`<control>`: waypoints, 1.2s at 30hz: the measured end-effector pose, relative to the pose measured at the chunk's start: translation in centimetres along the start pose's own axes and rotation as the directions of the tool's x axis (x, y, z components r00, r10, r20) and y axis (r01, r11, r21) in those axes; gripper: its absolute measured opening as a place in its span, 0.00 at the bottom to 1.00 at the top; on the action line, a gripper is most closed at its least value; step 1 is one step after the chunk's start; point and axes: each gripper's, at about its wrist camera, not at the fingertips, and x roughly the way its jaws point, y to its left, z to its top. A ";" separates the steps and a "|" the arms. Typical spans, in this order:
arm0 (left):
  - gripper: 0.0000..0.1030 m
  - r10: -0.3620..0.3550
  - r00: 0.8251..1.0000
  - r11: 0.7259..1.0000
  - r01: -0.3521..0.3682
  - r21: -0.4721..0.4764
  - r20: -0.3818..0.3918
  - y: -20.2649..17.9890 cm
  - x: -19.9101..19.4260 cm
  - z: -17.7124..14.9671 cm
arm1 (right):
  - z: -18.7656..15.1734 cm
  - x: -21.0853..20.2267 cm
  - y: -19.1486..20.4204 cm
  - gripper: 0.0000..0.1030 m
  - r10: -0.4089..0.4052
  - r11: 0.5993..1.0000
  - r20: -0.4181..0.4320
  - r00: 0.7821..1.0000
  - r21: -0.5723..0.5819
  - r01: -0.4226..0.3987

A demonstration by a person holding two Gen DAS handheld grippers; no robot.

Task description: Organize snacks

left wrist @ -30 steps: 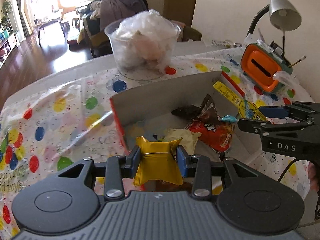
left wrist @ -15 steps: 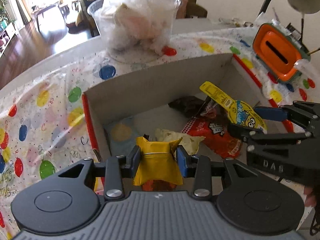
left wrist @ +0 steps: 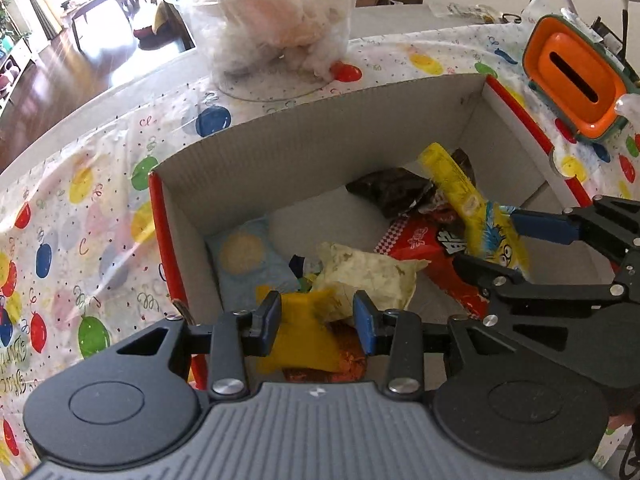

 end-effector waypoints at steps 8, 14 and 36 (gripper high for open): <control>0.45 -0.012 0.999 1.000 0.012 -0.016 0.033 0.1 -0.9 -0.6 | -0.1 -1.1 -0.2 0.62 0.028 1.000 0.017 0.999 0.010 -0.028; 0.57 -0.029 0.996 0.999 0.032 -0.033 0.081 0.7 -2.5 -1.5 | -0.3 -2.8 -0.2 0.68 0.054 0.998 0.043 0.998 0.018 -0.055; 0.71 0.001 0.947 1.000 0.009 -0.029 0.320 1.2 -10.1 -5.8 | -1.1 -10.3 0.0 0.95 0.119 0.991 0.196 0.973 0.033 -0.128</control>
